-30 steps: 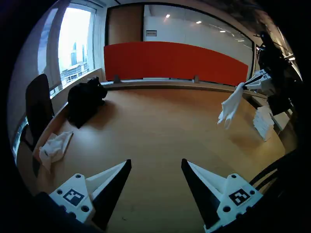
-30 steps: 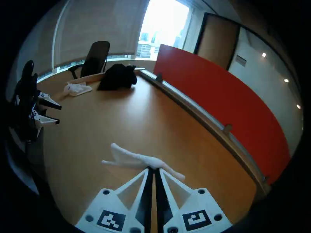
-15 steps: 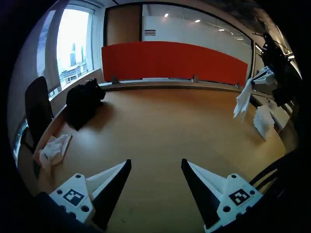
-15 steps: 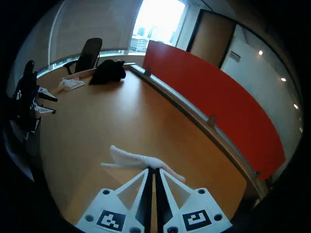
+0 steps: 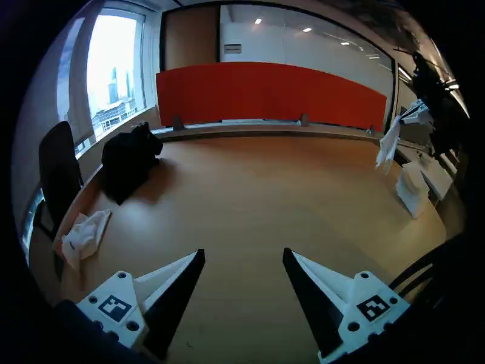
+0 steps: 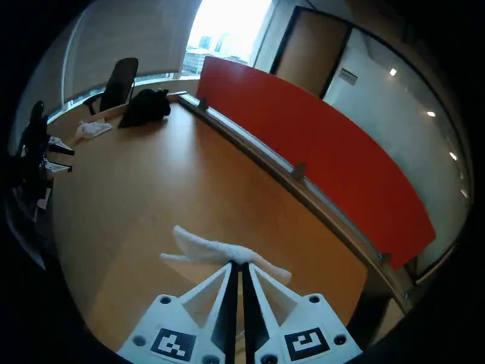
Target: Fold towel
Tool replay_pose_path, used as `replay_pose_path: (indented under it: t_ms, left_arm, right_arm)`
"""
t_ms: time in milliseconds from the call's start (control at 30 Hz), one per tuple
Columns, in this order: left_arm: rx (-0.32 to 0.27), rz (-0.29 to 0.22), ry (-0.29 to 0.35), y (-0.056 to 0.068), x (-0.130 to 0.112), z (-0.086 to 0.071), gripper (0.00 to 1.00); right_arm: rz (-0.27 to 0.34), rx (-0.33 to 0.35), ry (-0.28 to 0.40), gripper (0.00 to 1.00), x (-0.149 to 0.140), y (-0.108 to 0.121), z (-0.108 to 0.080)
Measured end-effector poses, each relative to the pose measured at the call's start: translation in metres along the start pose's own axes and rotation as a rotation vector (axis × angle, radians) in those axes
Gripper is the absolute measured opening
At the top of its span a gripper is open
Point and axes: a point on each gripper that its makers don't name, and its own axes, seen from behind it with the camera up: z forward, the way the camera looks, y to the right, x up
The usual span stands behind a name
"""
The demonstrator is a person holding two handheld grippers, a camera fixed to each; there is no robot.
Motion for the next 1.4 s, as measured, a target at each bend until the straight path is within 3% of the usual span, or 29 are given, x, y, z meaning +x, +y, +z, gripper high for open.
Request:
replay_pose_path:
  t_ms: [667,1100,1400]
  left_arm:
    - [-0.005,0.024,-0.009,0.015,0.006,0.003,0.96]
    - [-0.014,0.036,-0.01,0.024,0.009,0.007,0.96]
    - [-0.03,0.051,-0.008,0.032,0.013,0.008,0.95]
  right_arm:
    - [0.038,-0.094,-0.078,0.04,-0.048,0.082,-0.034]
    - [0.05,-0.117,-0.105,0.04,-0.074,0.092,-0.052]
    - [0.08,-0.138,-0.126,0.04,-0.108,0.089,-0.078]
